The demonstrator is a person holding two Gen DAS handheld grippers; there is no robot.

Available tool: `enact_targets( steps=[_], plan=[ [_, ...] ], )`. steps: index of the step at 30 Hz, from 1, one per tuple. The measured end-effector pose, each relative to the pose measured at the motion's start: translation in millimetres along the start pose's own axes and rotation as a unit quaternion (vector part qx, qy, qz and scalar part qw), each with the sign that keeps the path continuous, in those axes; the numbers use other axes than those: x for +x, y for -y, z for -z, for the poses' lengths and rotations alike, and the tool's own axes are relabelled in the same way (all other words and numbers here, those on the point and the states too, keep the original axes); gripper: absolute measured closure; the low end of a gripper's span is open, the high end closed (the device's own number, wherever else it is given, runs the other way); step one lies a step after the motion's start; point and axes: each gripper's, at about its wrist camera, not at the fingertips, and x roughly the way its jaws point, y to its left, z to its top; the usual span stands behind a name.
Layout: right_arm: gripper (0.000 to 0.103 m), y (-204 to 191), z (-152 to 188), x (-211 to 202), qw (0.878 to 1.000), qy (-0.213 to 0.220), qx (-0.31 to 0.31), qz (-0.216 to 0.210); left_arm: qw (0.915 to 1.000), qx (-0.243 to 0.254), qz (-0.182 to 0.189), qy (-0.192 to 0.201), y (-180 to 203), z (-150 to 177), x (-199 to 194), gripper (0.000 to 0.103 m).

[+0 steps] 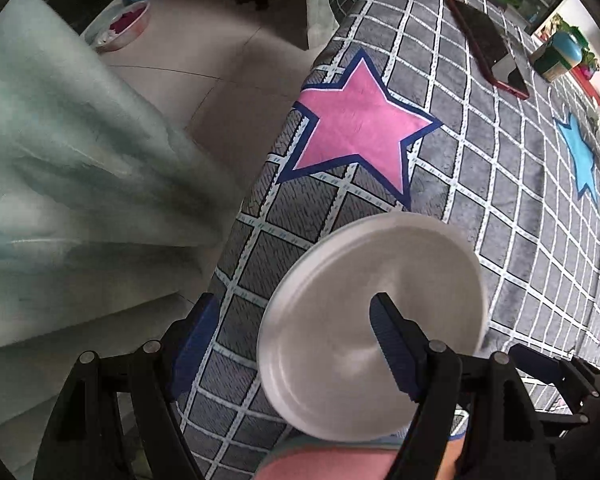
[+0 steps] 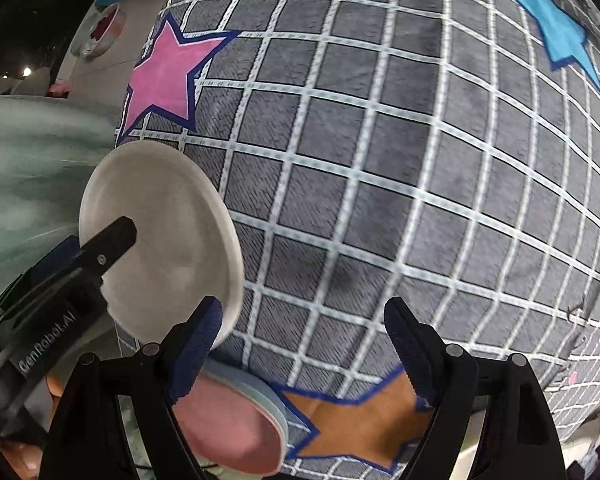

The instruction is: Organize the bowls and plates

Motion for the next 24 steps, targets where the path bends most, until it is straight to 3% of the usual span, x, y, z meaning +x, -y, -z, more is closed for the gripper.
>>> enact_targets(
  steps=[7, 8, 9, 10, 11, 16, 19, 24],
  plan=[
    [0.019, -14, -10, 15, 1.000, 0.002, -0.014, 0.007, 0.9998, 0.013, -0.007, -0.010, -3, -10, 17, 0.023],
    [0.019, -15, -11, 16, 1.000, 0.001, -0.015, 0.008, 0.9998, 0.016, -0.005, -0.012, -3, -11, 19, 0.028],
    [0.023, -16, -10, 18, 1.000, 0.001, -0.016, 0.009, 0.9997, 0.019, -0.003, -0.015, -3, -12, 21, 0.033],
    [0.037, -15, -9, 20, 1.000, 0.000, -0.015, 0.008, 0.9996, 0.022, 0.005, -0.019, -1, -12, 23, 0.043],
    [0.043, -13, -9, 22, 1.000, -0.002, -0.014, 0.003, 0.9995, 0.019, 0.014, -0.021, -3, -14, 26, 0.052],
    [0.070, -19, -10, 29, 0.999, -0.011, -0.004, -0.037, 0.9989, 0.035, 0.018, -0.024, 3, -17, 28, 0.060],
    [0.078, -9, -8, 26, 0.999, -0.013, -0.007, -0.042, 0.9982, 0.050, 0.020, -0.029, 15, -19, 27, 0.065],
    [0.078, 14, 2, 20, 0.999, -0.019, 0.004, -0.038, 0.9958, 0.081, 0.024, -0.035, 43, -20, 29, 0.065]
  ],
)
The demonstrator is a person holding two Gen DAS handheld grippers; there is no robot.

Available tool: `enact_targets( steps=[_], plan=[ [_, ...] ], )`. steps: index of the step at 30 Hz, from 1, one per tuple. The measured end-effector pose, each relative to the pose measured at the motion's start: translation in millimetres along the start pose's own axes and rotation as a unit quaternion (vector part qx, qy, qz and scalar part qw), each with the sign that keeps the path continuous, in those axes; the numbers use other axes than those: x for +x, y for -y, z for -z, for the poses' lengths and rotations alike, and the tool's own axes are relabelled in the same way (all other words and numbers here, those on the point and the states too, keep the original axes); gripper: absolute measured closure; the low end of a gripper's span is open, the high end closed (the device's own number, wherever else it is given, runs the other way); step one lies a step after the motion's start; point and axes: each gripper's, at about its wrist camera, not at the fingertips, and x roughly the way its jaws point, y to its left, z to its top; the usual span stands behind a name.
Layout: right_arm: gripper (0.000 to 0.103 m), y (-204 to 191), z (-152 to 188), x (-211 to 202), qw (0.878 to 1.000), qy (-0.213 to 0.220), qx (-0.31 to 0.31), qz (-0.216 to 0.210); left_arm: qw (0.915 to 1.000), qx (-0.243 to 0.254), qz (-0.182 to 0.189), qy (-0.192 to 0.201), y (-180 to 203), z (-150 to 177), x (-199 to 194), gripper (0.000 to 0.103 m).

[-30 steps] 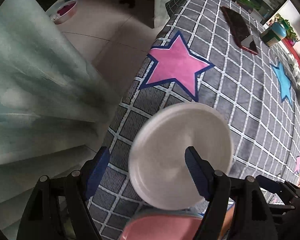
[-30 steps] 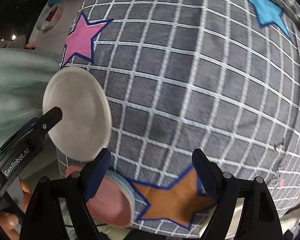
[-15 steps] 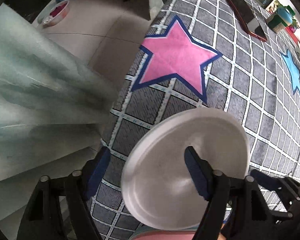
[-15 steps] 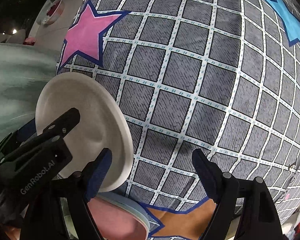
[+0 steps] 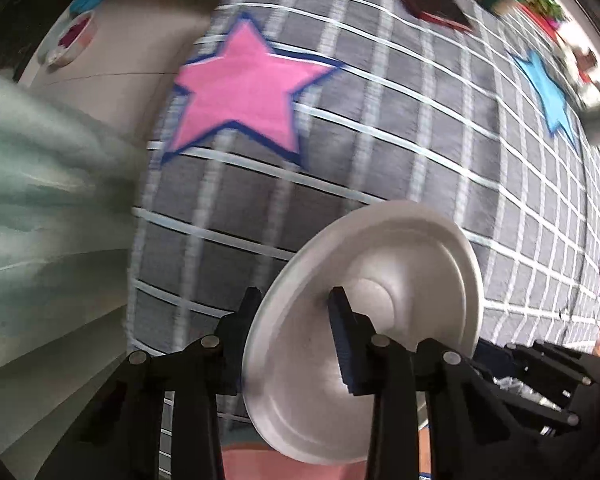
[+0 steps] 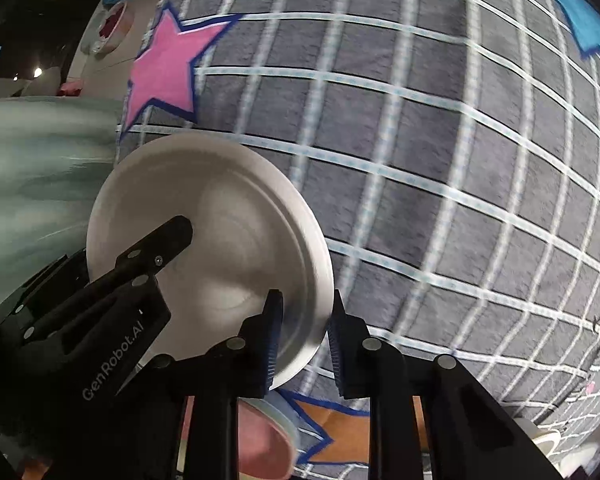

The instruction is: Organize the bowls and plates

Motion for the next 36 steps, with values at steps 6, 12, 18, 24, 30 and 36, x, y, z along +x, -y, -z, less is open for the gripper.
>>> enact_targets(
  steps=[6, 12, 18, 24, 30, 36],
  plan=[
    [0.078, 38, 7, -2, 0.999, 0.001, 0.033, 0.009, 0.9990, 0.044, 0.006, -0.007, 43, -6, 7, 0.066],
    [0.078, 74, 21, -9, 0.998, 0.004, 0.065, 0.008, 0.9973, 0.073, 0.006, -0.009, 75, -7, 12, 0.067],
    [0.078, 103, 29, -8, 0.996, 0.005, 0.085, 0.003, 0.9957, 0.091, 0.003, -0.011, 112, 2, 21, 0.067],
    [0.078, 124, 40, -8, 0.995, 0.007, 0.100, 0.000, 0.9939, 0.109, 0.001, -0.015, 147, 23, 33, 0.067],
    [0.078, 144, 46, -11, 0.994, 0.010, 0.111, -0.004, 0.9919, 0.127, -0.001, -0.013, 215, 53, 40, 0.067],
    [0.078, 153, 53, -28, 0.993, 0.021, 0.117, -0.008, 0.9898, 0.143, -0.001, -0.001, 317, 60, 17, 0.067]
  ],
)
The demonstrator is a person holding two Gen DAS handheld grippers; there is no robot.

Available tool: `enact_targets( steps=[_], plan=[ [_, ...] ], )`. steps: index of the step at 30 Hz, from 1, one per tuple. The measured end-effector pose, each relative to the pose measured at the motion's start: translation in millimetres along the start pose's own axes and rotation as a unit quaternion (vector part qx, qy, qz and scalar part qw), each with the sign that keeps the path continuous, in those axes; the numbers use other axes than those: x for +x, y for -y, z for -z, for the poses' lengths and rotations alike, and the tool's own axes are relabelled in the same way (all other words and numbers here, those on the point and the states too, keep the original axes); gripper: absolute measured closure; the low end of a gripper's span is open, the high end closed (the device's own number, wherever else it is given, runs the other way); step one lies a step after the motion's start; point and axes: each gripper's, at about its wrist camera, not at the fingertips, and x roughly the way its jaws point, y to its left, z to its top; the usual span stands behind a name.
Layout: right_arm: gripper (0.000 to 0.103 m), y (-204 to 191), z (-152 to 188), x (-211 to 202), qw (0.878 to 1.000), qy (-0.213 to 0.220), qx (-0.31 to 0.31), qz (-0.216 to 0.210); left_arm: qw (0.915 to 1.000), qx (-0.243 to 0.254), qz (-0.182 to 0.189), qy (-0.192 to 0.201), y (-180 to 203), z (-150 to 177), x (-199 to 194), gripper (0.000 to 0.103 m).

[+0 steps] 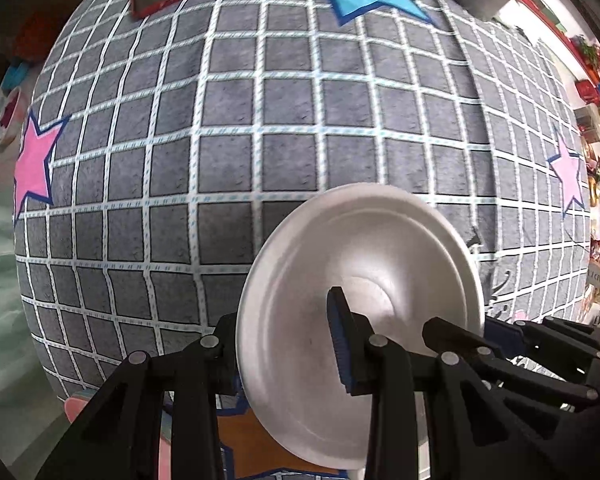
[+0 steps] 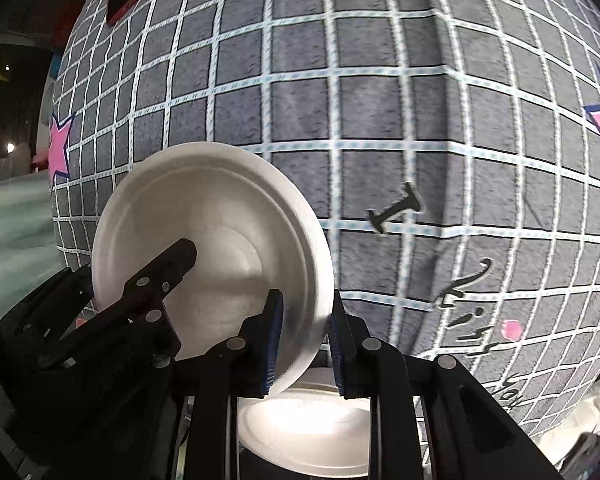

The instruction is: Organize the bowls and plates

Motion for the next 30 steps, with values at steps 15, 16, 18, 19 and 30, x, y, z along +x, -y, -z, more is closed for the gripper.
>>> enact_targets(
  steps=[15, 16, 18, 19, 30],
  plan=[
    [0.078, 23, 15, -60, 0.999, 0.039, 0.005, -0.017, 0.9983, 0.039, 0.011, 0.042, 73, 10, -127, 0.066],
    [0.078, 25, 16, -62, 0.999, 0.041, 0.006, -0.018, 0.9981, 0.042, 0.012, 0.044, 78, 15, -134, 0.066],
    [0.078, 28, 20, -66, 0.999, 0.045, 0.007, -0.019, 0.9975, 0.050, 0.013, 0.048, 86, 25, -146, 0.065],
    [0.078, 29, 23, -68, 0.999, 0.047, 0.008, -0.020, 0.9972, 0.054, 0.013, 0.049, 90, 23, -152, 0.065],
    [0.078, 47, 45, -90, 0.998, 0.062, 0.020, -0.026, 0.9940, 0.086, 0.021, 0.065, 115, 40, -186, 0.064]
  ],
)
